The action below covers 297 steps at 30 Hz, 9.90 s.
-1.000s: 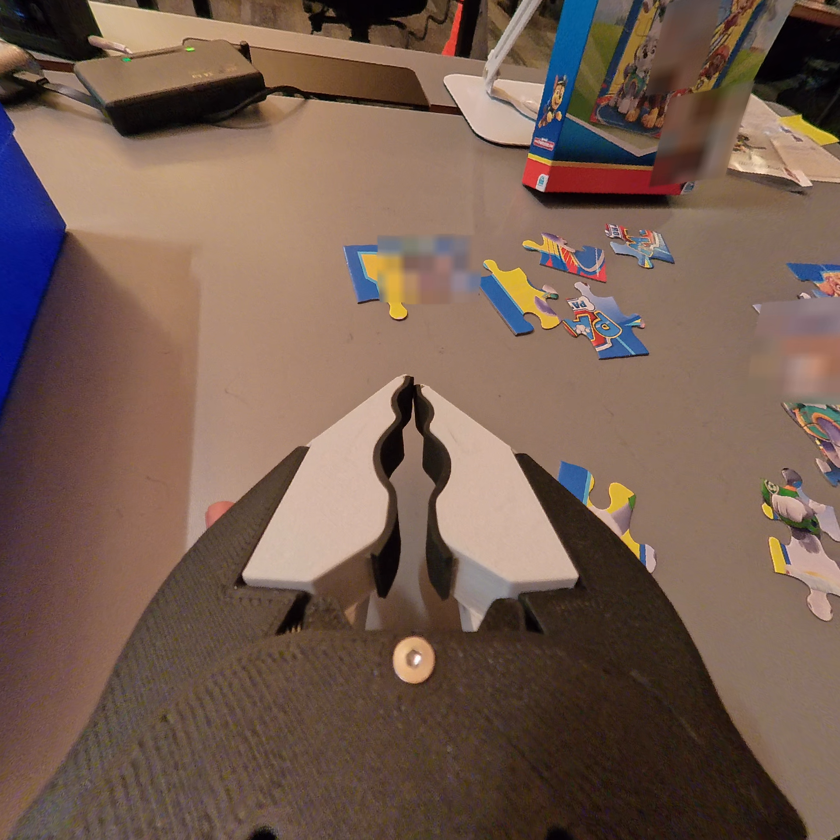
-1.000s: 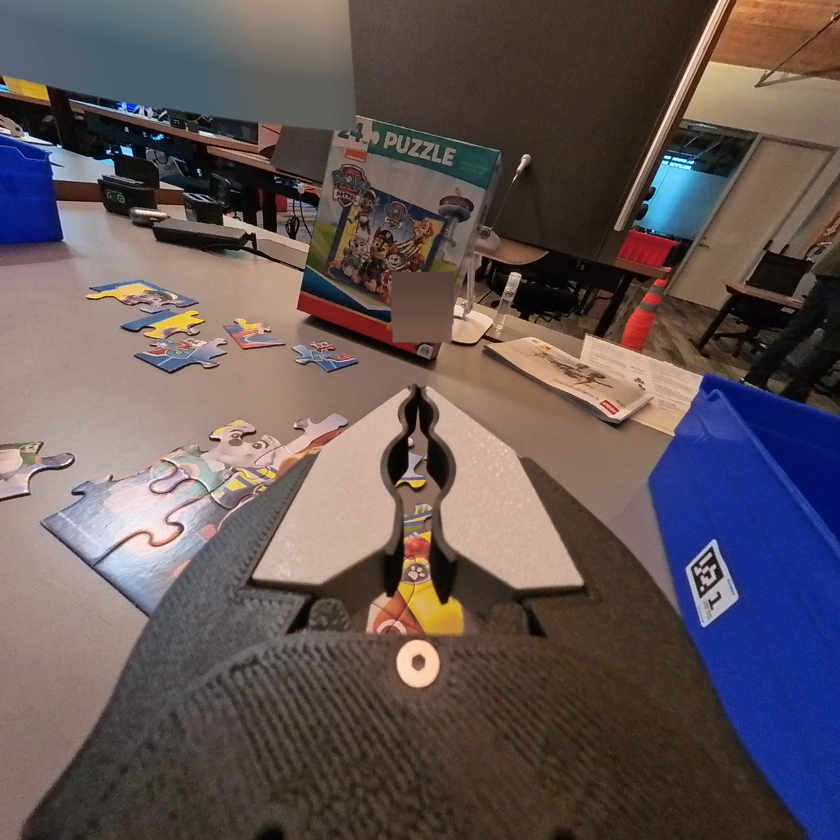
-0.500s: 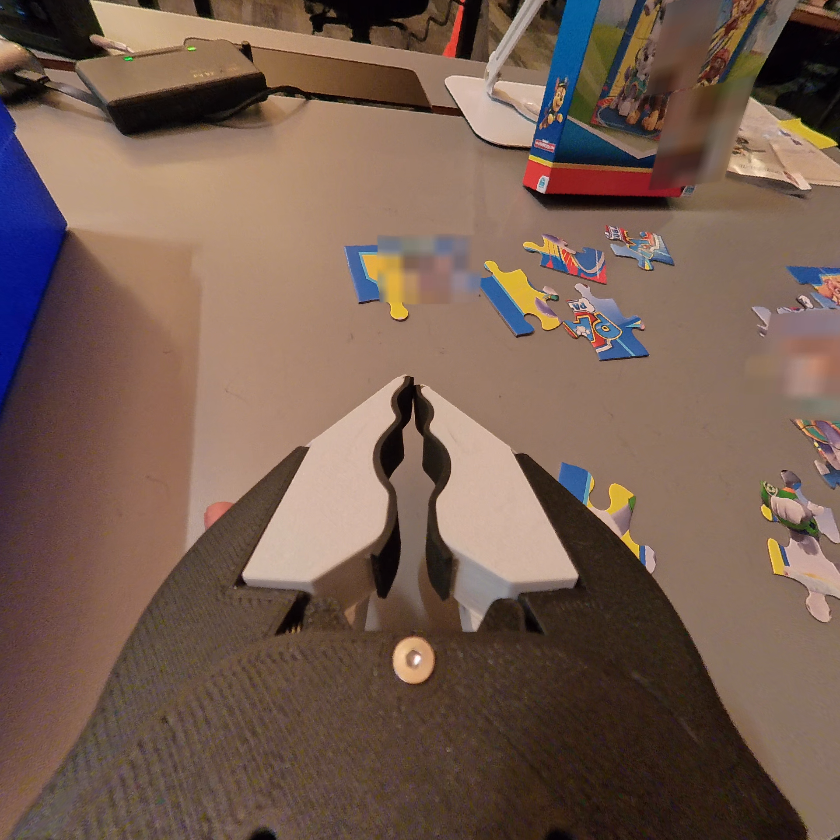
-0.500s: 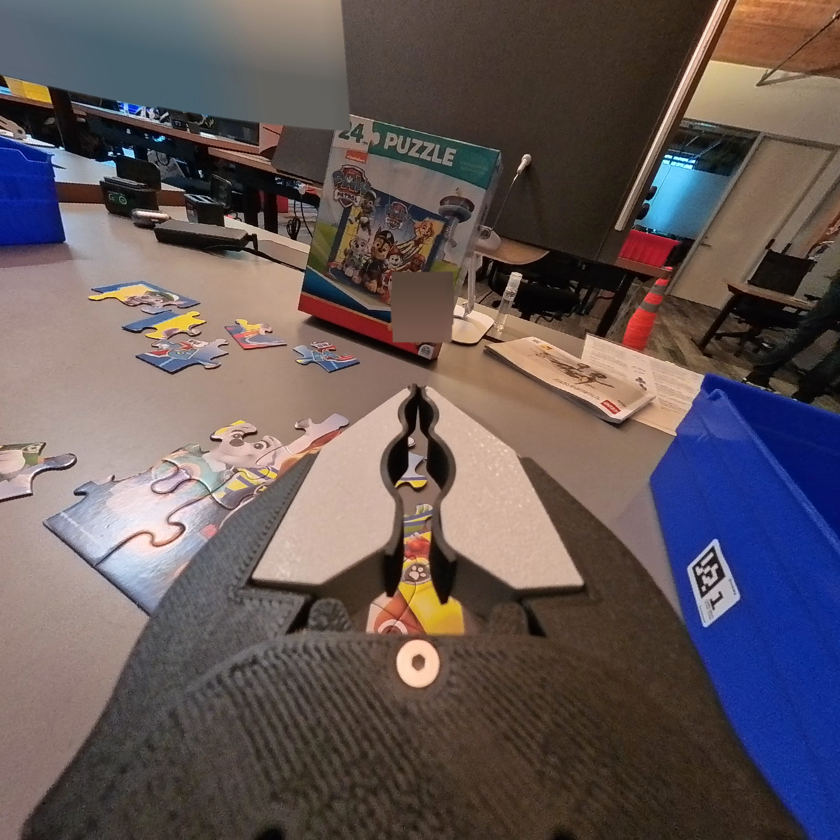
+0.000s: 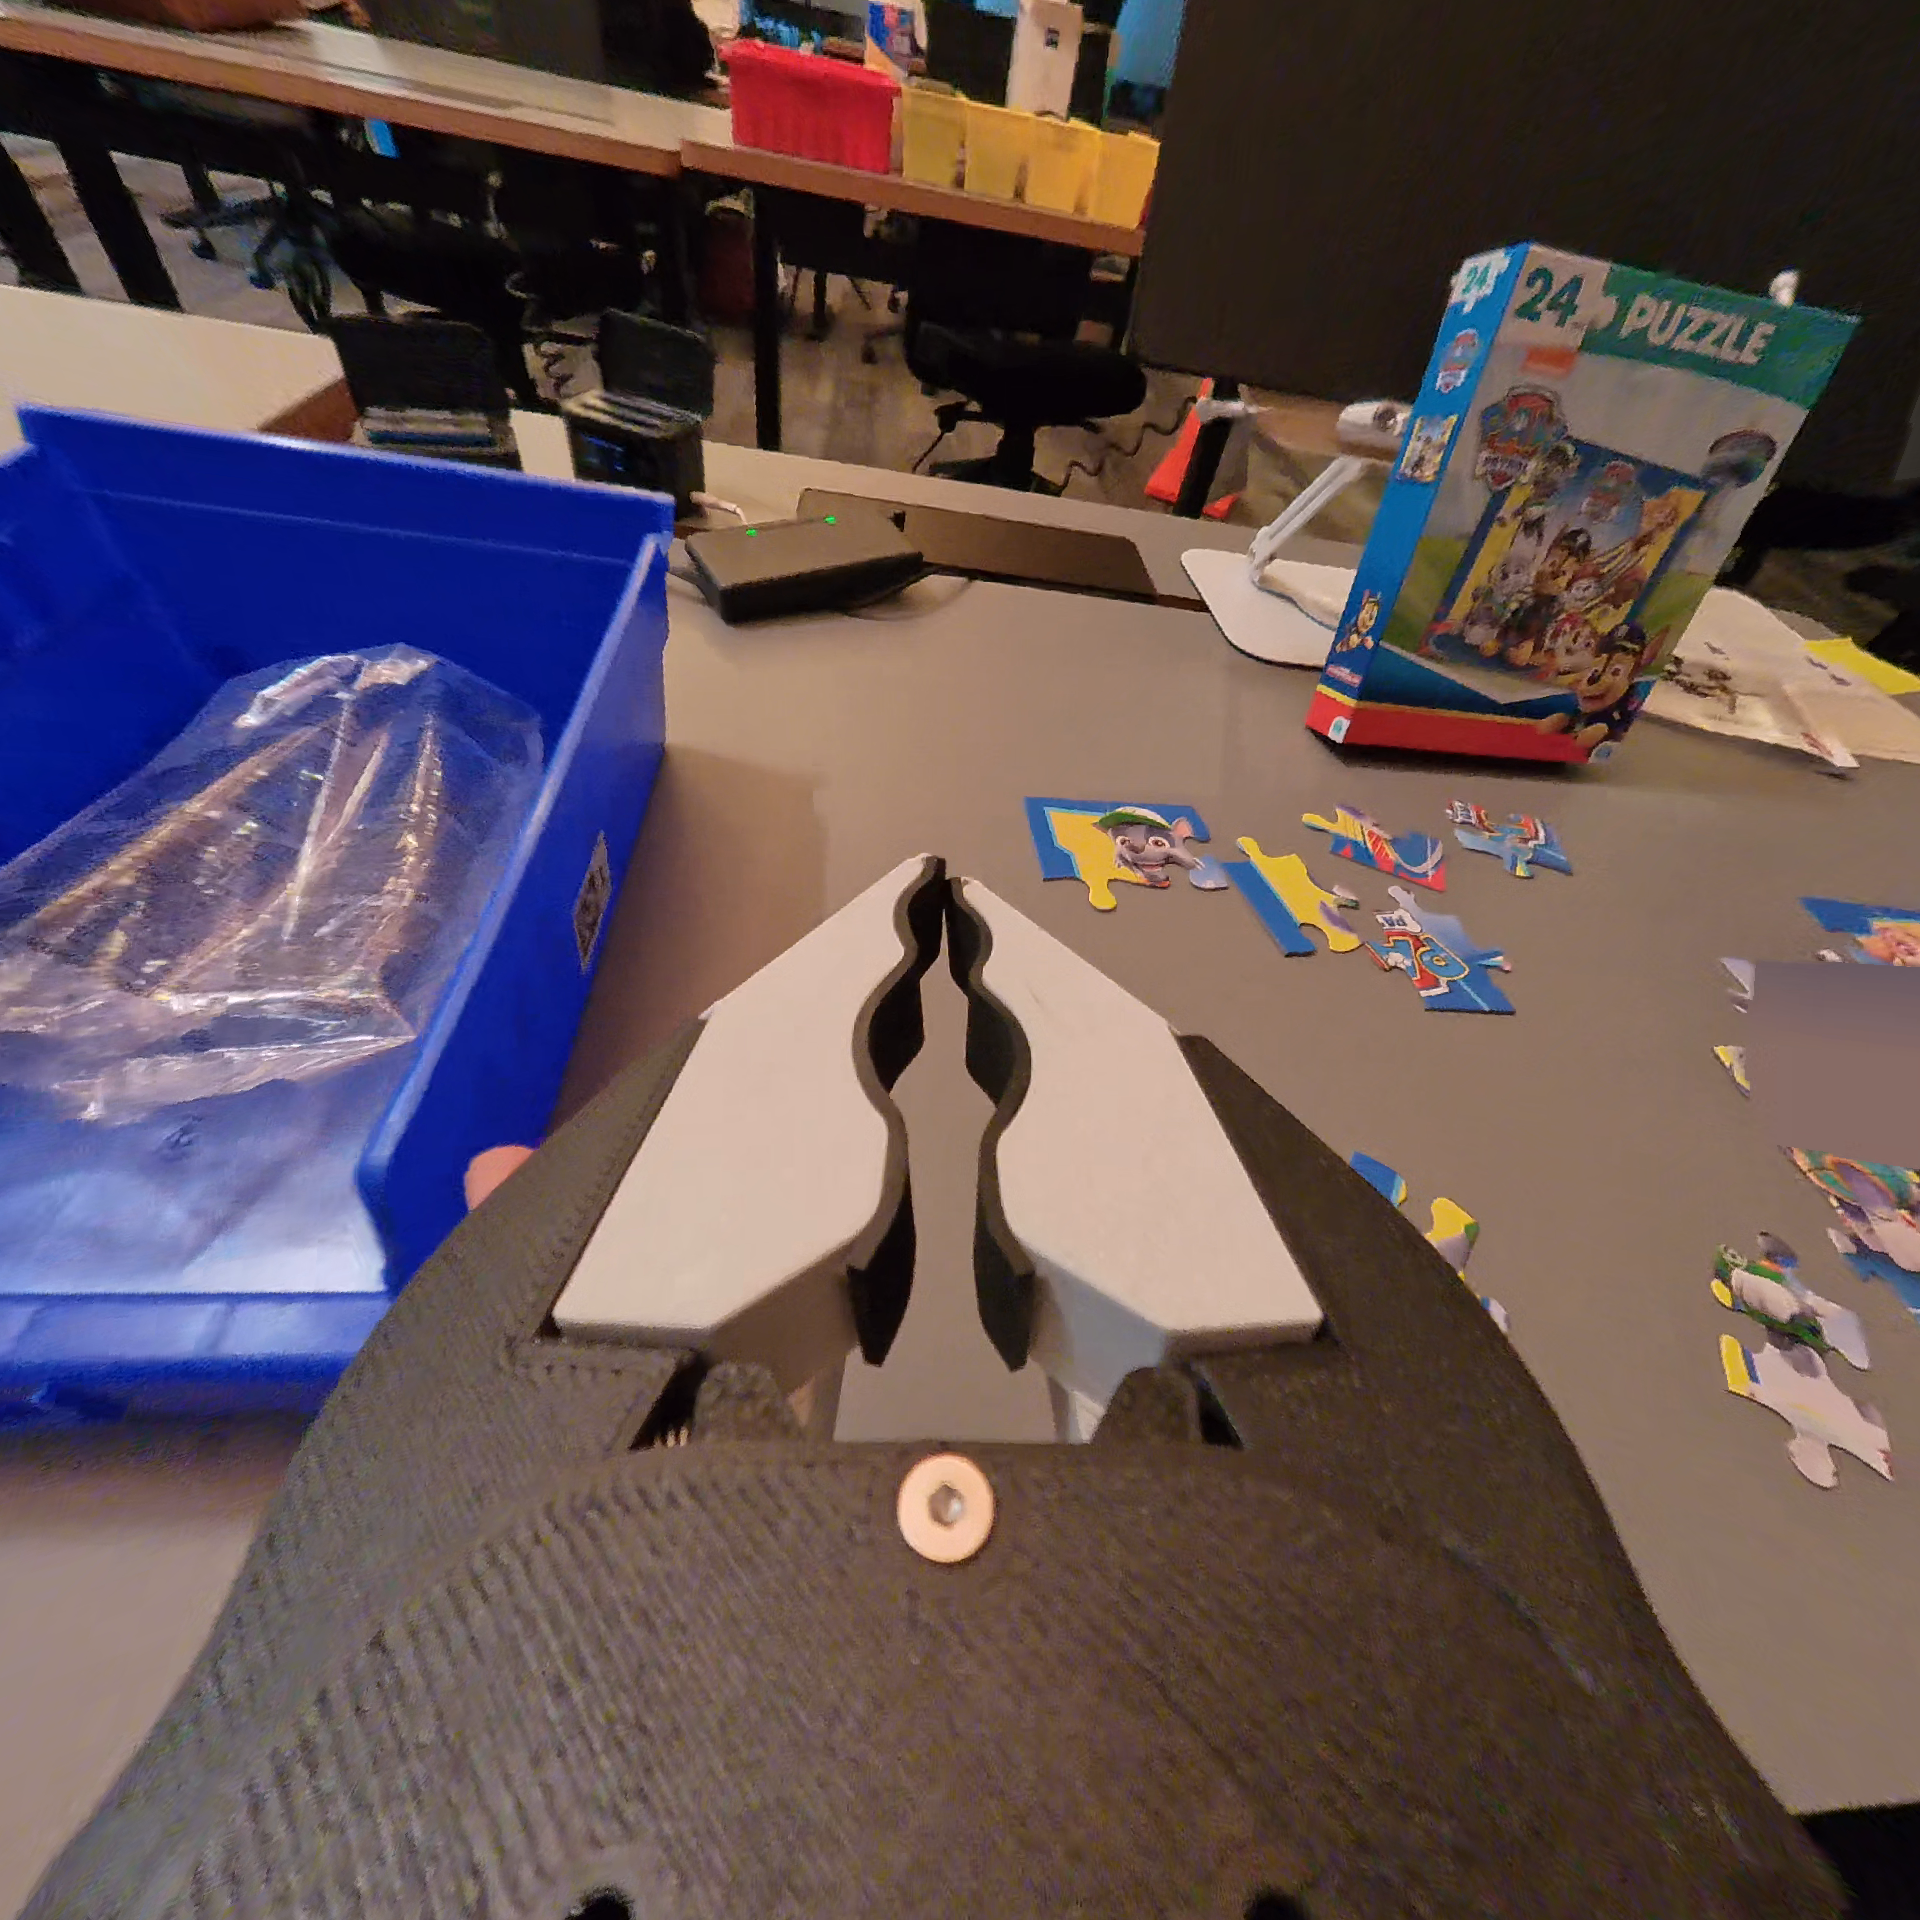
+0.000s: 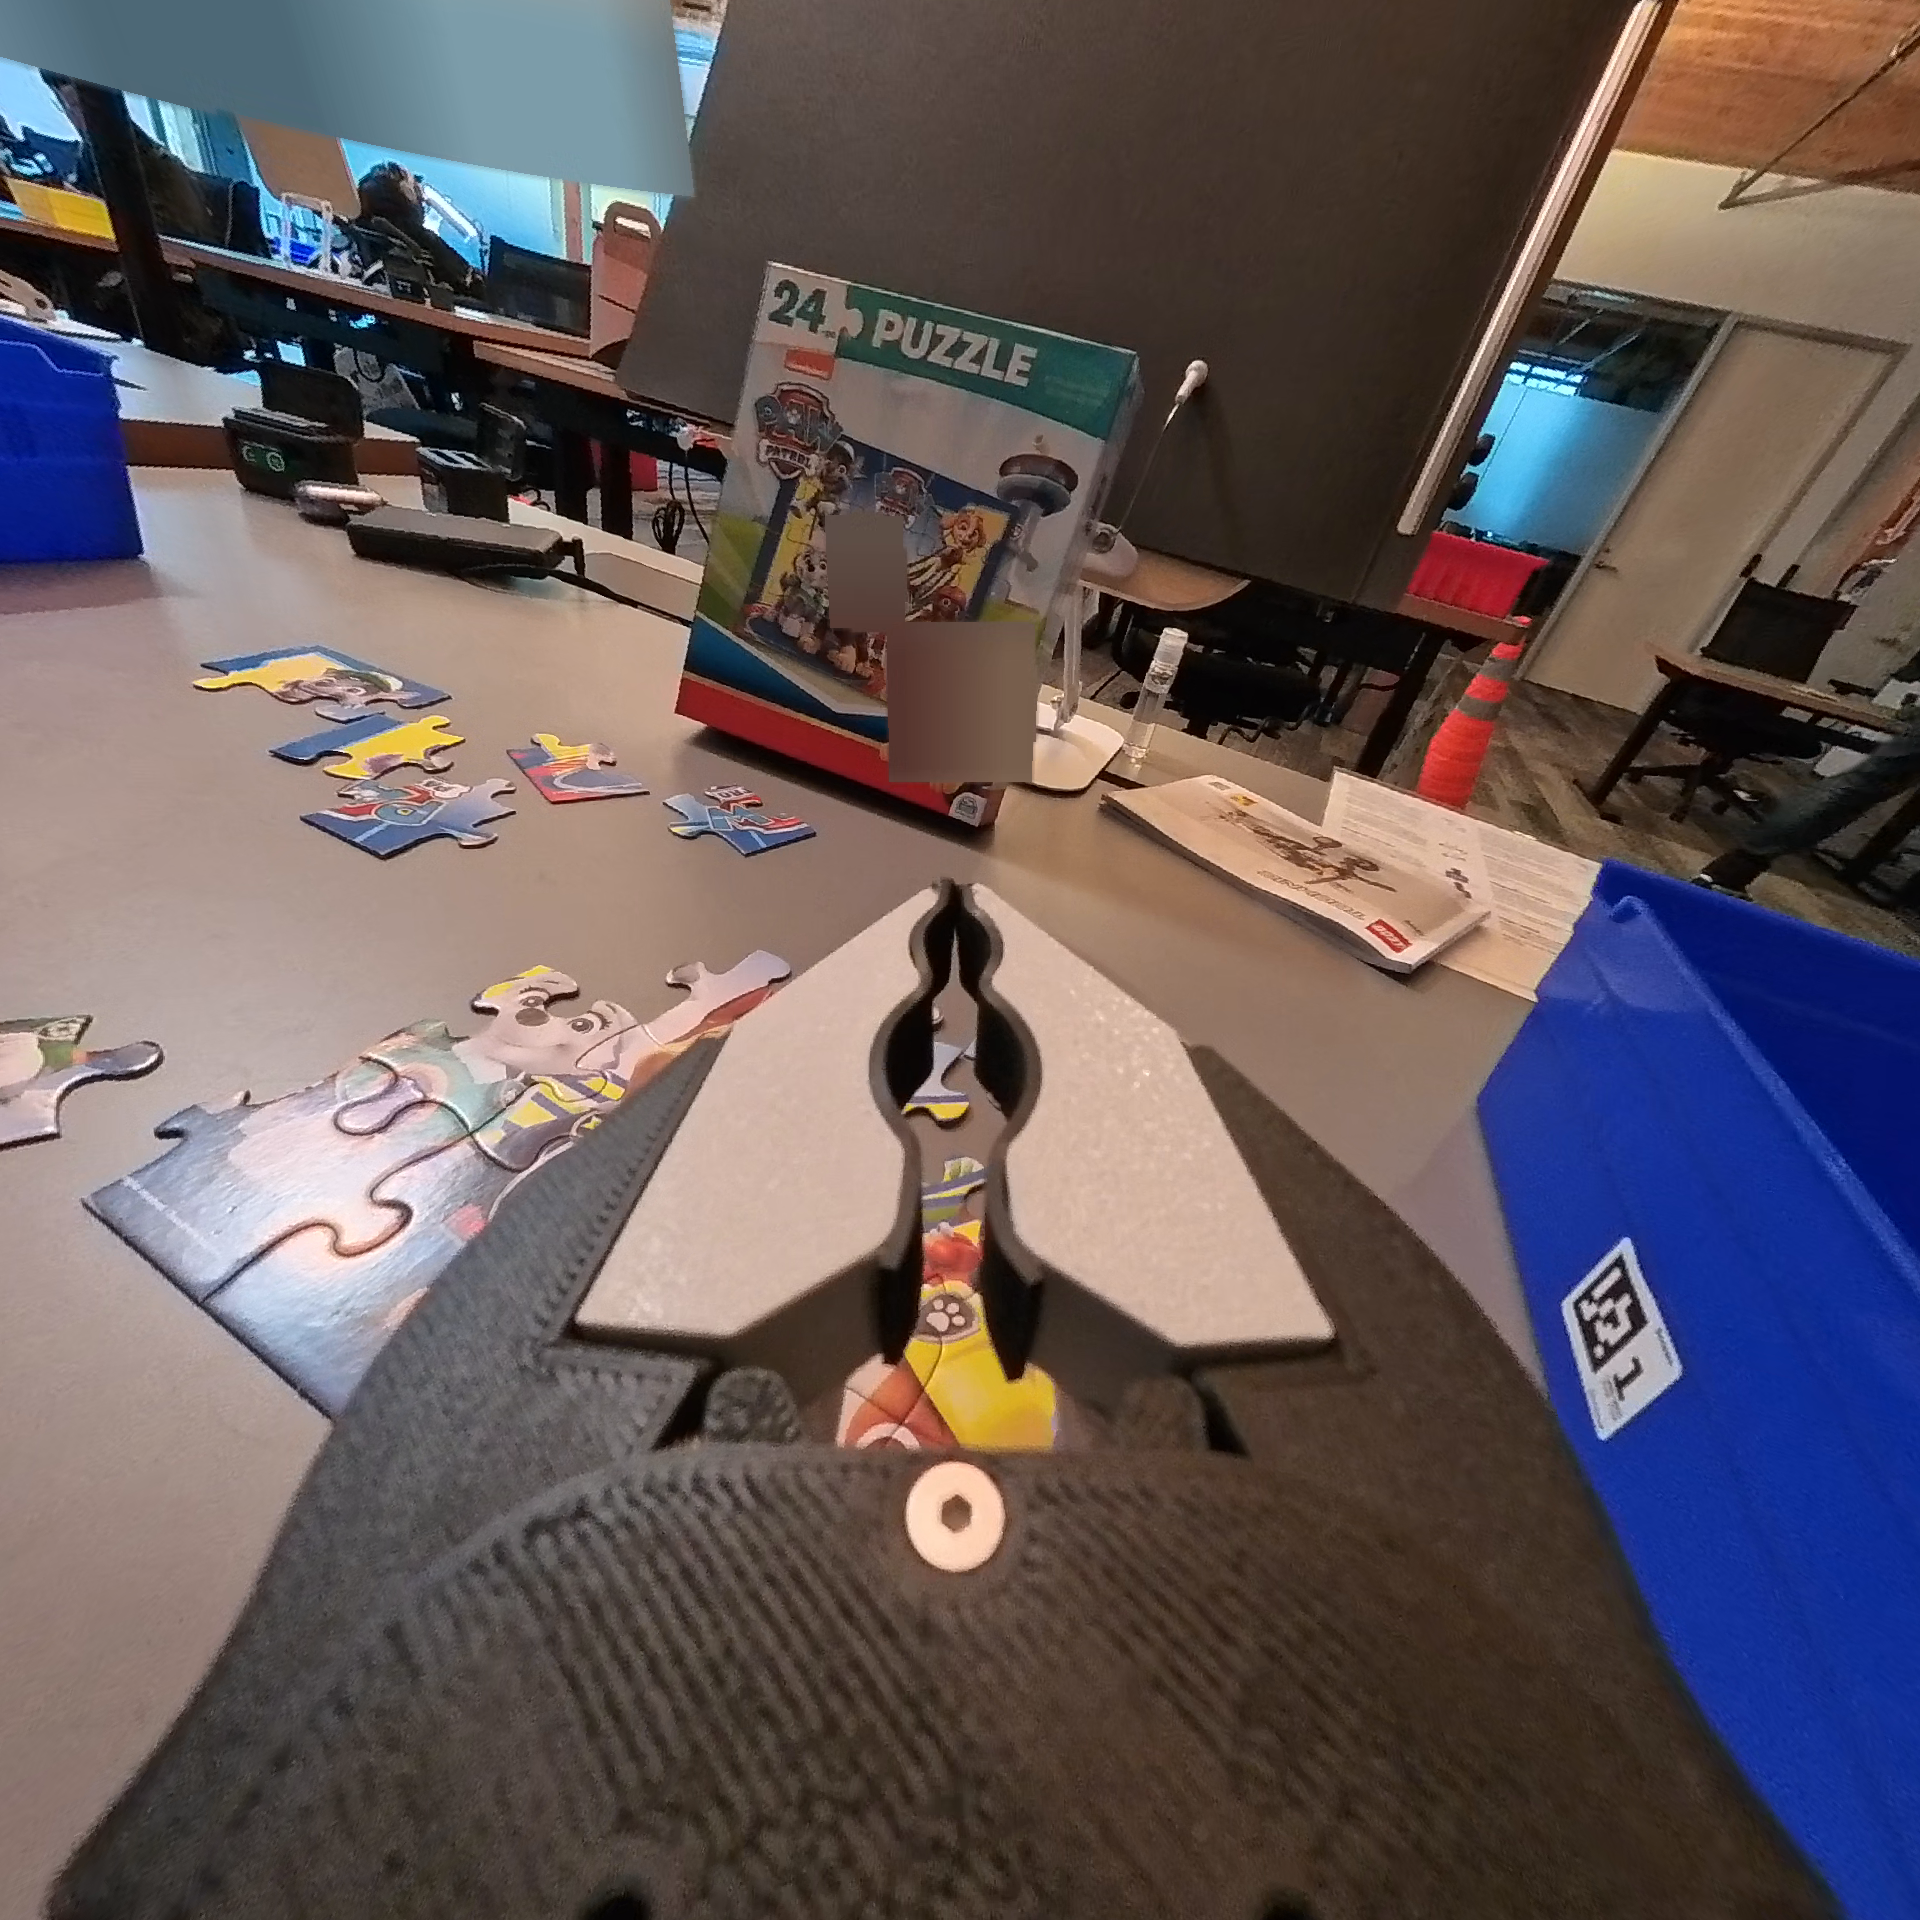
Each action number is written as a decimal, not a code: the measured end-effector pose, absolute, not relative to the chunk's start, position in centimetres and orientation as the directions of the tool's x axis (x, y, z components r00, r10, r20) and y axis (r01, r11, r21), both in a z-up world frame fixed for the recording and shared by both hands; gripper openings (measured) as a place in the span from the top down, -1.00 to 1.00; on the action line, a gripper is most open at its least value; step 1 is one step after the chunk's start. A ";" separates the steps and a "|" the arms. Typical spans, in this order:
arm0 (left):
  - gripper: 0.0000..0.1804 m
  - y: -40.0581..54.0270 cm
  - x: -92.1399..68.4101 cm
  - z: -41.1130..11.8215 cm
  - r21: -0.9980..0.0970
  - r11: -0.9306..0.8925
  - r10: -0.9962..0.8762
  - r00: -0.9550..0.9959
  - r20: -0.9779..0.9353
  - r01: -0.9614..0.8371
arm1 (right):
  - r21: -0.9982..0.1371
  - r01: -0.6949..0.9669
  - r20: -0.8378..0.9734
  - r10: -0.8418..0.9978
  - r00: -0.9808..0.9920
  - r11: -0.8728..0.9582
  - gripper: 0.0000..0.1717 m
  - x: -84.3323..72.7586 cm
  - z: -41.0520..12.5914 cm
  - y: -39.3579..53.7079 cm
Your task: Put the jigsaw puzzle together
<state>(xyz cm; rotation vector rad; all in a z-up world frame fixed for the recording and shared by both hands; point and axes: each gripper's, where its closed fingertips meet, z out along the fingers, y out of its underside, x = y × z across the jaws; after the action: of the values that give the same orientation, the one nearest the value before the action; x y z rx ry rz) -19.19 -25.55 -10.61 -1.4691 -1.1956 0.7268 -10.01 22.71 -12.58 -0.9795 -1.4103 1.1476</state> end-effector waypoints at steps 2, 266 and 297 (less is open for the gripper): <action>1.00 -26.5 -18.6 -9.6 -0.963 0.056 0.947 0.291 0.134 0.263 | -0.978 -0.020 0.208 0.968 -0.143 0.207 1.00 -9.9 -12.4 22.7; 0.84 1.2 -18.6 -23.4 -0.665 -0.532 0.580 0.798 0.166 0.524 | -0.712 0.273 -0.080 0.312 -0.947 0.646 0.75 -19.1 -21.1 3.7; 0.44 -4.3 -16.6 -15.0 -0.900 -0.341 0.549 0.835 0.043 0.270 | -0.961 0.177 0.053 0.774 -0.631 0.210 0.67 -10.0 -15.9 3.3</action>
<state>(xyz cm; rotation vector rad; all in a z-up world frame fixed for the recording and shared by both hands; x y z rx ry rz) -16.60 -4.28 -15.05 -1.9409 -0.6089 0.3249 -10.01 3.26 -15.92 -0.8783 -1.9499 1.4394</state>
